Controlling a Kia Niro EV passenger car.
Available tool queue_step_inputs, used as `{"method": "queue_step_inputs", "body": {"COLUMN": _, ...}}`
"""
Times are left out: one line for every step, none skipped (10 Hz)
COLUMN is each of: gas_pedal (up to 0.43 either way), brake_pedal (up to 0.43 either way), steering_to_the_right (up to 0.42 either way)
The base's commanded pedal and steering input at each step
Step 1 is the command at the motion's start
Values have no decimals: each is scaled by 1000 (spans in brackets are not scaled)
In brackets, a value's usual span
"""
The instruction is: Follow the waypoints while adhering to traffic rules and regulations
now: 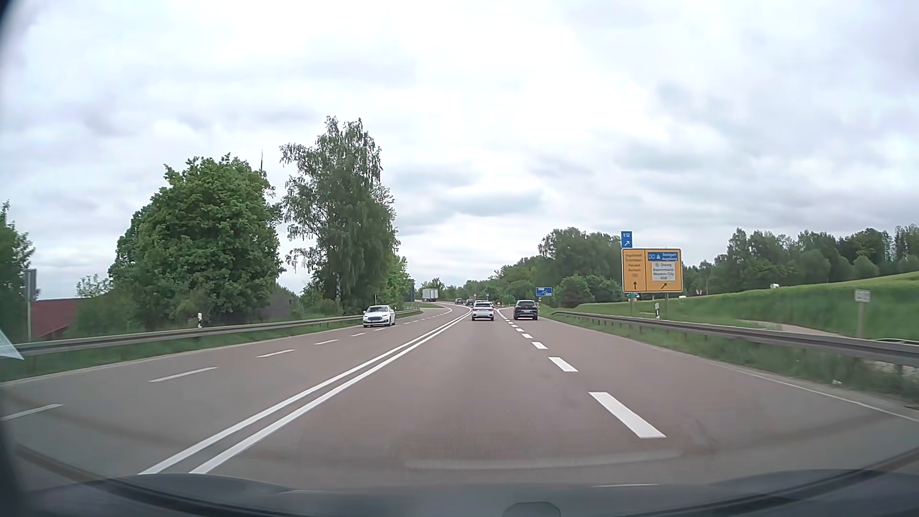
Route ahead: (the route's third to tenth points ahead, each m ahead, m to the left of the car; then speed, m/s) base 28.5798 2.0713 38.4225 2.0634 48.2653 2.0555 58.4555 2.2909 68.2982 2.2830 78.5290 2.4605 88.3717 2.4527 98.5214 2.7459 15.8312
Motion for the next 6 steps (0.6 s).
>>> {"method": "queue_step_inputs", "body": {"gas_pedal": 197, "brake_pedal": 0, "steering_to_the_right": 1}}
{"method": "queue_step_inputs", "body": {"gas_pedal": 189, "brake_pedal": 0, "steering_to_the_right": 1}}
{"method": "queue_step_inputs", "body": {"gas_pedal": 177, "brake_pedal": 0, "steering_to_the_right": 1}}
{"method": "queue_step_inputs", "body": {"gas_pedal": 169, "brake_pedal": 0, "steering_to_the_right": 1}}
{"method": "queue_step_inputs", "body": {"gas_pedal": 157, "brake_pedal": 0, "steering_to_the_right": 1}}
{"method": "queue_step_inputs", "body": {"gas_pedal": 150, "brake_pedal": 0, "steering_to_the_right": 1}}
